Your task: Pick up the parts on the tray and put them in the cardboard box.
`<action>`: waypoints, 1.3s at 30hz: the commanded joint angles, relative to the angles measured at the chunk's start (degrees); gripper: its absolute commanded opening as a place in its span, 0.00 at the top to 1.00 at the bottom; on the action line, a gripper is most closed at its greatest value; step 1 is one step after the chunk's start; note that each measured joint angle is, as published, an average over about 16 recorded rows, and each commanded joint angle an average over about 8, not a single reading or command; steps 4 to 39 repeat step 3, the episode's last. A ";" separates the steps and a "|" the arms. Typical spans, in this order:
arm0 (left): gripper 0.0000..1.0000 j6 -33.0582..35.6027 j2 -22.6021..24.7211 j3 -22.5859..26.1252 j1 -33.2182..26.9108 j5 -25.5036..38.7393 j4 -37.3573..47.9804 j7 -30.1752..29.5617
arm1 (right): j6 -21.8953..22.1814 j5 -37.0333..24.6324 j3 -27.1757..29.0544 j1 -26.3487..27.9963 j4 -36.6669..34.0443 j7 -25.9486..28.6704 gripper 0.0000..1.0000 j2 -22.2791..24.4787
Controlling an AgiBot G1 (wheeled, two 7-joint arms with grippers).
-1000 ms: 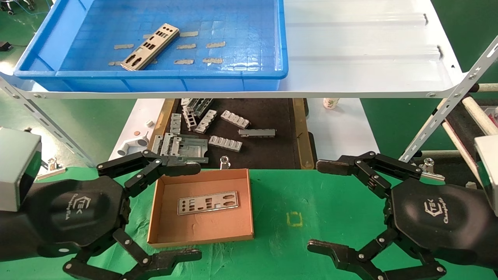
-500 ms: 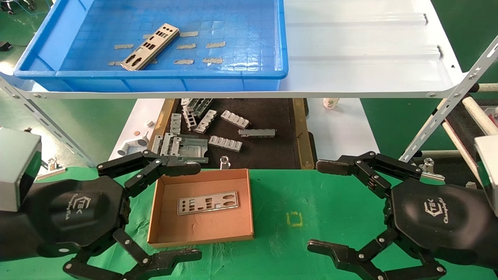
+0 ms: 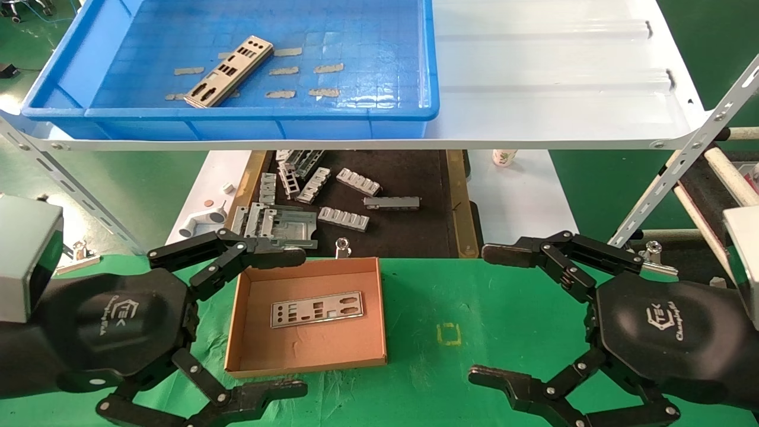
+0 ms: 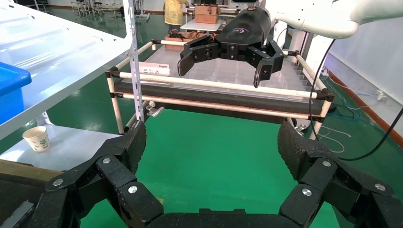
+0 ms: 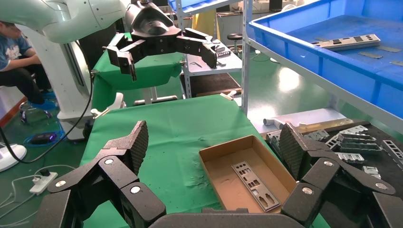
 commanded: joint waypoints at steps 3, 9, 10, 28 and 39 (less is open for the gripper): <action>0.00 0.00 0.00 0.00 0.00 0.00 0.00 0.00 | 0.00 0.00 0.00 0.00 0.00 0.00 0.00 0.00; 0.00 0.00 0.00 0.00 0.00 0.00 0.00 0.00 | 0.00 0.00 0.00 0.00 0.00 0.00 0.00 0.00; 0.00 0.00 0.00 0.00 0.00 0.00 0.00 0.00 | 0.00 0.00 0.00 0.00 0.00 0.00 0.00 0.00; 0.00 0.00 0.00 0.00 0.00 0.00 0.00 0.00 | 0.00 0.00 0.00 0.00 0.00 0.00 0.00 0.00; 0.00 0.00 0.00 0.00 0.00 0.00 0.00 0.00 | 0.00 0.00 0.00 0.00 0.00 0.00 0.00 0.00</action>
